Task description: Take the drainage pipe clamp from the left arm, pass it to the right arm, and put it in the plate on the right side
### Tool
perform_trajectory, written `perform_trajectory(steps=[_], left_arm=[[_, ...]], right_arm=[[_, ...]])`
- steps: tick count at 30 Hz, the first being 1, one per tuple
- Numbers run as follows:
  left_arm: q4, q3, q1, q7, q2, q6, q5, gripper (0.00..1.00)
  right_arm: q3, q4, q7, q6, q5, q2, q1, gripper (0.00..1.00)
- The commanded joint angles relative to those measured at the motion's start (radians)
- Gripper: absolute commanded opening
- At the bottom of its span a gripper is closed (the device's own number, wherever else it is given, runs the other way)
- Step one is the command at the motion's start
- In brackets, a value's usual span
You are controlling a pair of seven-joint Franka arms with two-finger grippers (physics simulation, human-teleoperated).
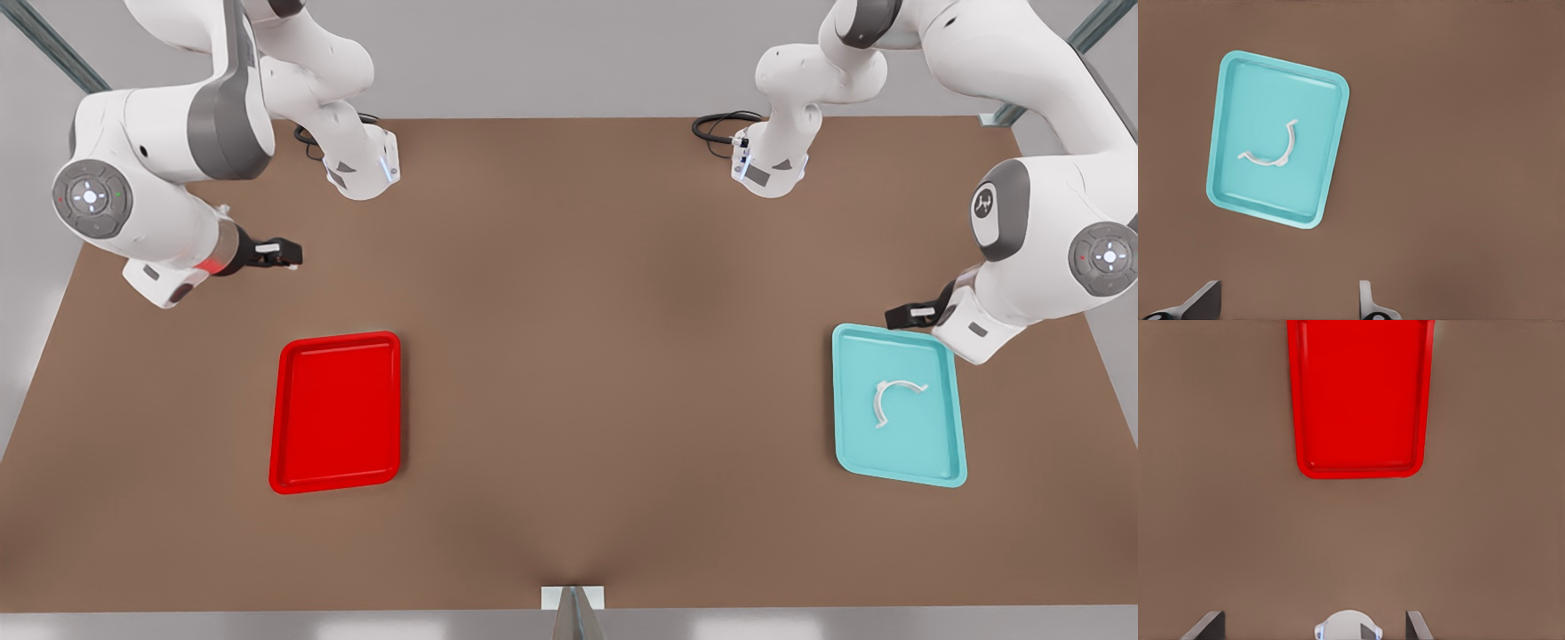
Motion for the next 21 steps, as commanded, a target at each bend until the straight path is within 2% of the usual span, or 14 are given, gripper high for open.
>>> perform_trajectory(steps=[1,3,5,7,14,21], left_arm=[[0.000,0.000,0.000,-0.041,-0.001,0.025,0.002,1.00],[0.000,0.002,0.002,-0.040,0.036,0.034,0.002,1.00],[-0.022,0.003,0.037,-0.031,0.163,0.207,-0.004,1.00],[-0.179,0.005,0.078,0.009,0.197,0.474,-0.004,1.00],[-0.366,0.011,0.152,0.239,0.300,0.856,-0.004,1.00],[-0.406,0.012,0.190,0.324,0.352,0.945,-0.053,1.00]], right_arm=[[-0.002,0.000,-0.041,0.019,0.004,0.002,0.000,1.00],[0.001,0.006,-0.037,0.019,0.006,0.010,-0.002,1.00],[0.000,0.006,-0.033,0.019,0.007,0.010,-0.007,1.00],[0.000,0.008,-0.030,0.019,0.009,0.016,-0.007,1.00],[0.000,0.008,-0.030,0.018,0.016,0.025,-0.017,1.00],[0.003,-0.001,-0.028,0.012,0.025,0.030,-0.008,1.00]])
